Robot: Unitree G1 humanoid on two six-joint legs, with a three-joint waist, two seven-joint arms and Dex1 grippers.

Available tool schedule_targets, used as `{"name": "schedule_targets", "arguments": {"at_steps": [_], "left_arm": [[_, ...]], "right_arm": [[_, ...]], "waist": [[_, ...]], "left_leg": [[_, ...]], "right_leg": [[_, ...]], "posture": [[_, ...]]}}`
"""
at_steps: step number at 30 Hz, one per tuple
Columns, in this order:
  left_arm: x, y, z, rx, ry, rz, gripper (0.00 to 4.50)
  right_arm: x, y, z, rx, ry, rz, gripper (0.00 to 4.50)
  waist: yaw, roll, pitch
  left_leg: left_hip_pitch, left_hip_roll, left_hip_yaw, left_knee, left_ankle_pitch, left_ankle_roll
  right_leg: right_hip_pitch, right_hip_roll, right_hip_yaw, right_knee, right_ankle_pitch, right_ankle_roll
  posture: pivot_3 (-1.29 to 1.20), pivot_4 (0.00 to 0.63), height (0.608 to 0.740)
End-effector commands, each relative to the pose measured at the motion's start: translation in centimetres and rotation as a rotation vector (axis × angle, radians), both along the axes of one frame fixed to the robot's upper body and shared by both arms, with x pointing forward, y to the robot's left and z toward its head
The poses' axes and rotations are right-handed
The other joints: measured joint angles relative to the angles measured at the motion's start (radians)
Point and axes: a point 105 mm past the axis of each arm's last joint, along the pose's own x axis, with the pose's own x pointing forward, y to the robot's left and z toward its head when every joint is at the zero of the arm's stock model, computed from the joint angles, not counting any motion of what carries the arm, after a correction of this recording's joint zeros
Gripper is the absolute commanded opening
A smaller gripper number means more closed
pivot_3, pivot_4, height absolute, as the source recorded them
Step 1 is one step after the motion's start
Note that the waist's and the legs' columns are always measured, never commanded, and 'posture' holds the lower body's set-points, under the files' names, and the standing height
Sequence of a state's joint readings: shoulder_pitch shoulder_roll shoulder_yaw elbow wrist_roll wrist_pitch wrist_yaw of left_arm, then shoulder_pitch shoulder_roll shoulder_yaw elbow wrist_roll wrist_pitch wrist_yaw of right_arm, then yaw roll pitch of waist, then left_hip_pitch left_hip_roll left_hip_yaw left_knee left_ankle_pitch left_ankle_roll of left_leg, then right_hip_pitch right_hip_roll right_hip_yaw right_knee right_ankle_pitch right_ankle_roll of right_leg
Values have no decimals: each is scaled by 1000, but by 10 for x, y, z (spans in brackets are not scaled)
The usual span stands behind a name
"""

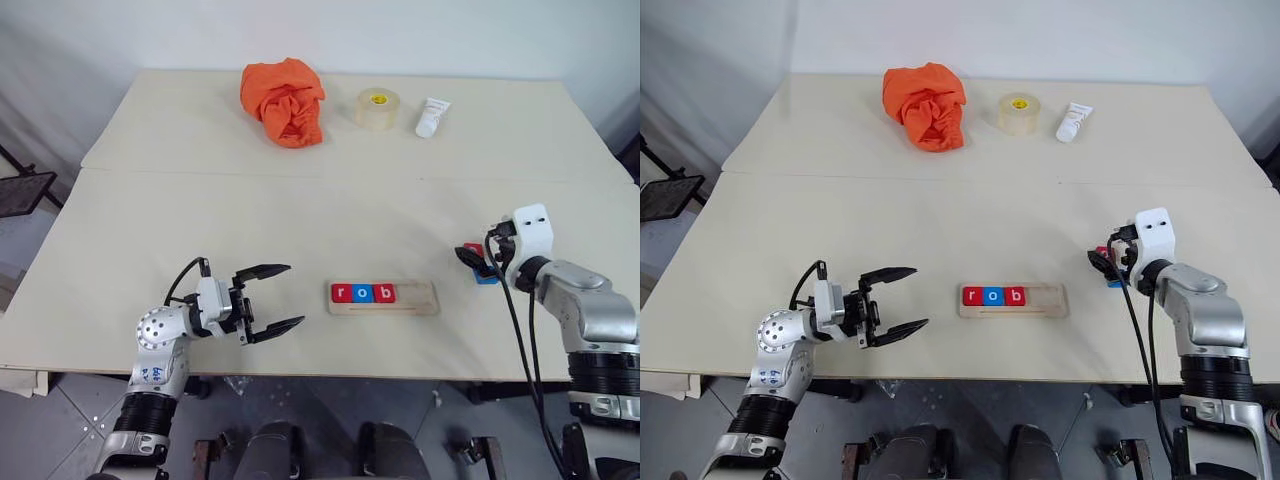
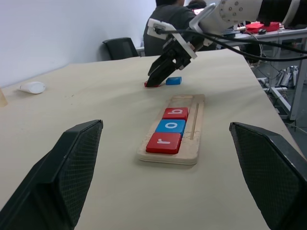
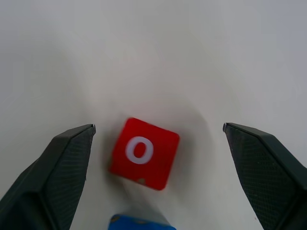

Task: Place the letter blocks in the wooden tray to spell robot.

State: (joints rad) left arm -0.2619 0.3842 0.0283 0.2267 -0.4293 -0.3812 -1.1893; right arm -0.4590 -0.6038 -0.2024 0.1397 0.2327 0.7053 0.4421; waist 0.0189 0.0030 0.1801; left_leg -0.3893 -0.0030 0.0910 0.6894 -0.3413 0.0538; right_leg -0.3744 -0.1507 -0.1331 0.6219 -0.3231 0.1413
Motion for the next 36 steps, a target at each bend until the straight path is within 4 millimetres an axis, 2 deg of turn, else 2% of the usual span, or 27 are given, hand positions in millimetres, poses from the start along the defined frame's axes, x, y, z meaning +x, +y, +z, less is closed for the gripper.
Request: {"name": "schedule_targets", "arguments": {"at_steps": [1, 4, 7, 14, 17, 19, 22, 24, 27, 31, 36], "left_arm": [[-3, -1, 6, -9, -32, 2, 4500], [-4, 0, 6, -10, -32, 6, 4500], [-4, 0, 6, -10, -32, 7, 4500], [-2, -1, 5, -7, -29, 2, 4500], [-1, 0, 5, -5, -26, -4, 4500], [-1, -1, 5, -1, -20, -15, 4500], [0, -1, 5, 4, -14, -33, 4500], [1, -1, 5, 12, -10, -53, 4500], [1, 0, 6, 16, -6, -71, 4500], [1, 2, 7, 29, -4, -100, 4500], [-2, 4, 10, 39, 4, -136, 4500]], "right_arm": [[0, -3, 7, -5, -32, -50, 4470], [-3, 1, 5, 21, -23, -89, 4470], [-6, 9, 1, 26, -13, -99, 3895], [-11, 16, 7, 27, -32, -114, 1483], [-13, 18, 18, 32, -70, -115, 1461], [-18, 24, 32, 64, -111, -108, 1461], [-31, 35, 45, 71, -146, -79, 1461], [-47, 44, 47, 70, -147, -60, 1461], [-66, 49, 41, 60, -123, -61, 1461], [-97, 55, 24, 62, -66, -75, 1461], [-122, 55, 4, 76, 2, -124, 1461]], "waist": [[-1, 0, 0], [-4, 0, 0], [-5, 0, 0], [-4, 0, 0], [-5, 0, 0], [-7, 0, 0], [-8, 0, 0], [-4, 0, 0], [1, 0, 0], [3, 0, 0], [1, 0, 0]], "left_leg": [[0, 0, 0, 0, 0, 0], [0, 0, 0, 0, 0, 0], [0, 0, 0, 0, 0, 0], [0, 0, 0, 0, 0, 0], [0, 0, 0, 0, 0, 0], [0, 0, 0, -1, 0, 0], [0, 0, 0, -1, 0, 0], [0, 0, 0, -2, 0, 0], [0, 0, 0, -2, 0, 0], [0, 0, 0, -2, 0, 0], [1, 0, 0, -3, 0, 0]], "right_leg": [[0, 0, 0, 0, 0, 0], [0, 0, 0, 0, 0, 0], [0, 0, 0, 0, 0, 0], [0, 0, 0, 0, 0, 0], [0, 0, 0, 0, 0, 0], [0, 0, 0, 0, 0, 0], [-1, 0, 0, 0, 0, 0], [-1, 0, 0, 0, 0, 0], [-1, 0, 0, 0, 0, 0], [-1, 0, 1, 0, 0, 0], [-1, 1, 1, 0, 0, 0]], "posture": [[0, 150, 740], [0, 150, 740], [0, 150, 740], [0, 150, 740], [0, 150, 740], [0, 150, 740], [0, 150, 740], [0, 150, 740], [0, 150, 740], [0, 150, 740], [0, 150, 740]]}}
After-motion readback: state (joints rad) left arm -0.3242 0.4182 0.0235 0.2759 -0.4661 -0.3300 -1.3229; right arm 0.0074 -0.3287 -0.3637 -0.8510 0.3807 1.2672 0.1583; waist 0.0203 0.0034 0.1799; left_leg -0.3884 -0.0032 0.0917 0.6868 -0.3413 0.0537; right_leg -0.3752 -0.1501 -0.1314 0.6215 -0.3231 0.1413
